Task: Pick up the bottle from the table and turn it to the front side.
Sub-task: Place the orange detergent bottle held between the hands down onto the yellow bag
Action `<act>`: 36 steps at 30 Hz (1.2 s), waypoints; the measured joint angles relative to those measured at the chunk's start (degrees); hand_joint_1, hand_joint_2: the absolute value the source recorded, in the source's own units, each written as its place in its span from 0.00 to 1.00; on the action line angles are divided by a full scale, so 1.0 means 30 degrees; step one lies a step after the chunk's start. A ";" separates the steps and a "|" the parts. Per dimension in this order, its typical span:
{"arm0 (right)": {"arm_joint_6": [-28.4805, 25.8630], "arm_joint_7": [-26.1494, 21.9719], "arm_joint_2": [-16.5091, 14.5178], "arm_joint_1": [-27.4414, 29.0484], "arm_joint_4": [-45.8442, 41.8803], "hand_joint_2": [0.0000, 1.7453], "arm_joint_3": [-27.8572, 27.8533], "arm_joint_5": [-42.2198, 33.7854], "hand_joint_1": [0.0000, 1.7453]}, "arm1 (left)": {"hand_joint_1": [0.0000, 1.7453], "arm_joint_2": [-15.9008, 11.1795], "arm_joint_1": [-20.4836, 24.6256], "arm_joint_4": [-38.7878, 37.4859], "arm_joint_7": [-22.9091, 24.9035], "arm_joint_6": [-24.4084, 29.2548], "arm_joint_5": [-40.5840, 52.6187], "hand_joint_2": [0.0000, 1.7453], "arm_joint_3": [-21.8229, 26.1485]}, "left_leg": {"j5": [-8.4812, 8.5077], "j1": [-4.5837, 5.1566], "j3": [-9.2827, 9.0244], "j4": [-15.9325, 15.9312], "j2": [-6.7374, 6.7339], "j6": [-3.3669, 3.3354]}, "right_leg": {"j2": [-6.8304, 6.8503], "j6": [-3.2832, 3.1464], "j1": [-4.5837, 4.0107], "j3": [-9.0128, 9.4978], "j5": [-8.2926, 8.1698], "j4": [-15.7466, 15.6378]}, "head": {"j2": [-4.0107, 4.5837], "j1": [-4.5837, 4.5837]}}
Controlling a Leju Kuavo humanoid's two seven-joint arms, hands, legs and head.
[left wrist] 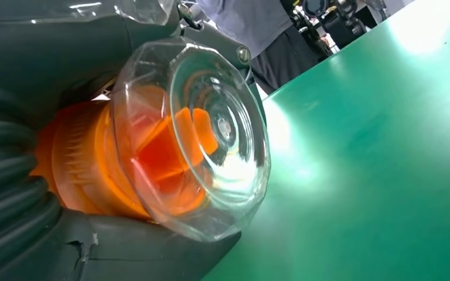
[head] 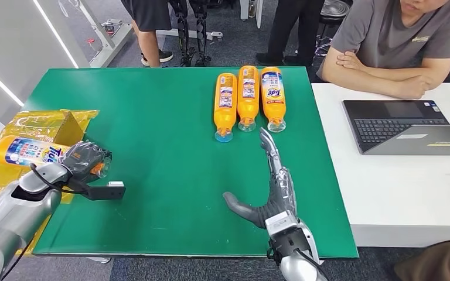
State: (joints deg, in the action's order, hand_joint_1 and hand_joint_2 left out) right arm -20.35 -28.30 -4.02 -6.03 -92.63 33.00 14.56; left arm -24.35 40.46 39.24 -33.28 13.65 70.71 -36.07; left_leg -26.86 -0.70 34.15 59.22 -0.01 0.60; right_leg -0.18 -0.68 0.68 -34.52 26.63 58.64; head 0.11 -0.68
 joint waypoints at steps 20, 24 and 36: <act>-0.0124 -0.0241 0.0000 -0.0081 0.0129 1.00 -0.0020 -0.0426 0.00 | 1.00 0.0960 0.0864 -0.2308 0.0170 -0.1215 -0.1540 1.00 -0.1264 | 0.0039 -0.0003 -0.0001 -0.0004 0.0055 0.0017 | 0.0048 -0.0002 0.0000 0.0033 -0.0007 0.0012 | 0.0000 0.0002; -0.0149 -0.0415 0.0013 -0.0078 0.0169 1.00 -0.0025 -0.0565 0.00 | 1.00 0.0705 0.0762 -0.2723 0.0546 -0.1482 -0.1824 1.00 -0.1282 | 0.0038 -0.0004 0.0001 -0.0004 0.0038 0.0017 | 0.0031 -0.0003 0.0000 0.0020 -0.0006 0.0012 | 0.0000 0.0000; -0.0441 -0.0517 0.0095 -0.0071 0.0242 1.00 -0.0020 -0.0645 0.00 | 1.00 0.0221 0.0756 -0.3537 0.1058 -0.1987 -0.1931 1.00 -0.1661 | 0.0038 -0.0002 -0.0001 -0.0006 0.0040 0.0017 | 0.0034 -0.0003 0.0000 0.0026 -0.0006 0.0011 | 0.0000 0.0000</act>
State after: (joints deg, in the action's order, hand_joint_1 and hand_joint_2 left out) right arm -21.67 -29.86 -3.74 -6.24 -91.91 32.94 12.63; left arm -23.69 42.73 28.63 -30.10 7.69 64.92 -41.06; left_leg -26.75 -0.71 34.14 59.20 0.10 0.65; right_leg -0.08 -0.69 0.68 -34.44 26.61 58.67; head 0.11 -0.68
